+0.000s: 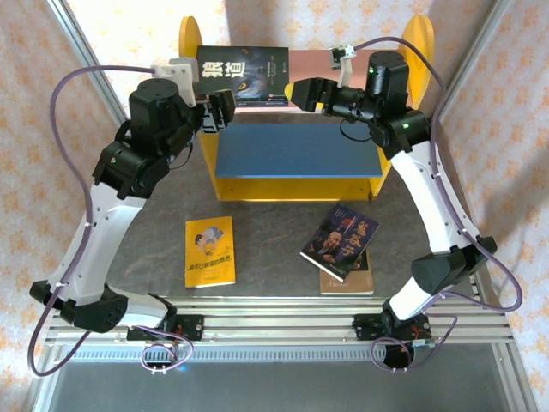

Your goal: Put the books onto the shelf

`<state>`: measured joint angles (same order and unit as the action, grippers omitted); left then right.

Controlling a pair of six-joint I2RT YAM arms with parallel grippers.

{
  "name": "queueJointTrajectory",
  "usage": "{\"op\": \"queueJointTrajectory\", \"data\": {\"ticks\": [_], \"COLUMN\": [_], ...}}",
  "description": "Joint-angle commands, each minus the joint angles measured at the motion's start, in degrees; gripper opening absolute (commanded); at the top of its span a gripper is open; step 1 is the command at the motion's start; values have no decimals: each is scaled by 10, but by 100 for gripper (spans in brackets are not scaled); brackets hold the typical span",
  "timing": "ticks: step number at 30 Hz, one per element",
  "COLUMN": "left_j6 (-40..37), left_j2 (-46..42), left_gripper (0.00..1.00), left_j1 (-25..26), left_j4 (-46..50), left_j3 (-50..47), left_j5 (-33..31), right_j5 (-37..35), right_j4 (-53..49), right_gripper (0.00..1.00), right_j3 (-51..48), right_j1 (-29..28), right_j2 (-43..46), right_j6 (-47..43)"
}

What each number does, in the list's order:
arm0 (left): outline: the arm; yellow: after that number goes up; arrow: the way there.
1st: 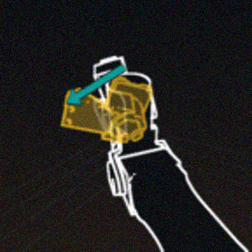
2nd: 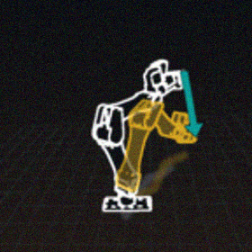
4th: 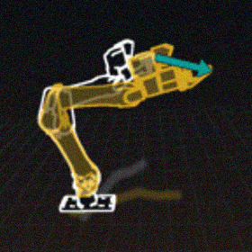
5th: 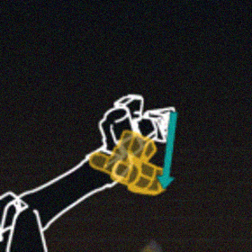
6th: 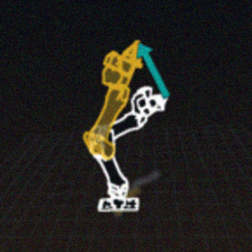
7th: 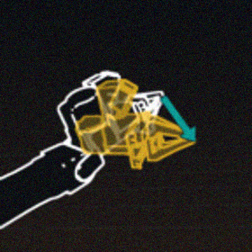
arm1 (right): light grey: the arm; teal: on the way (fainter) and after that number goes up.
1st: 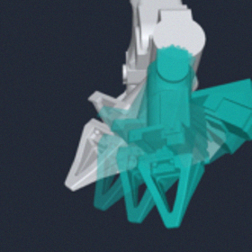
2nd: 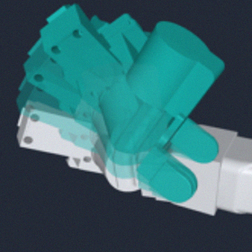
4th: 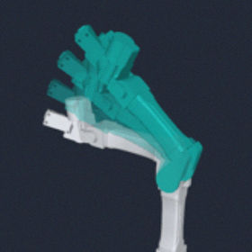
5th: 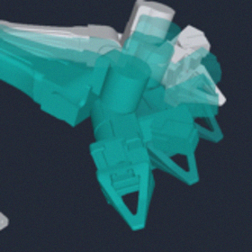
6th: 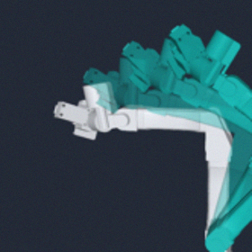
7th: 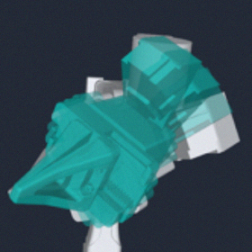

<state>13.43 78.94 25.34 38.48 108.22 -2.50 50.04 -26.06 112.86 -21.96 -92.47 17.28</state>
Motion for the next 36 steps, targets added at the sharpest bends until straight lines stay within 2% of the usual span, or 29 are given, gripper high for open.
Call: {"op": "queueJointTrajectory", "data": {"ticks": [1, 15, 36], "left_j6": [2, -1, -8], "left_j2": [1, 12, 3], "left_gripper": [80, 80, 80], "left_j1": [-6, -6, -6], "left_j4": [19, 20, 22], "left_j3": [14, 16, 8], "left_j5": [28, 53, 46], "right_j5": [21, 25, 24], "right_j4": [20, 4, -15], "right_gripper": [78, 78, 78], "right_j3": [27, 56, 78], "right_j1": [-11, -26, -32], "right_j2": [-14, -32, -57], "right_j6": [0, -12, -17]}}
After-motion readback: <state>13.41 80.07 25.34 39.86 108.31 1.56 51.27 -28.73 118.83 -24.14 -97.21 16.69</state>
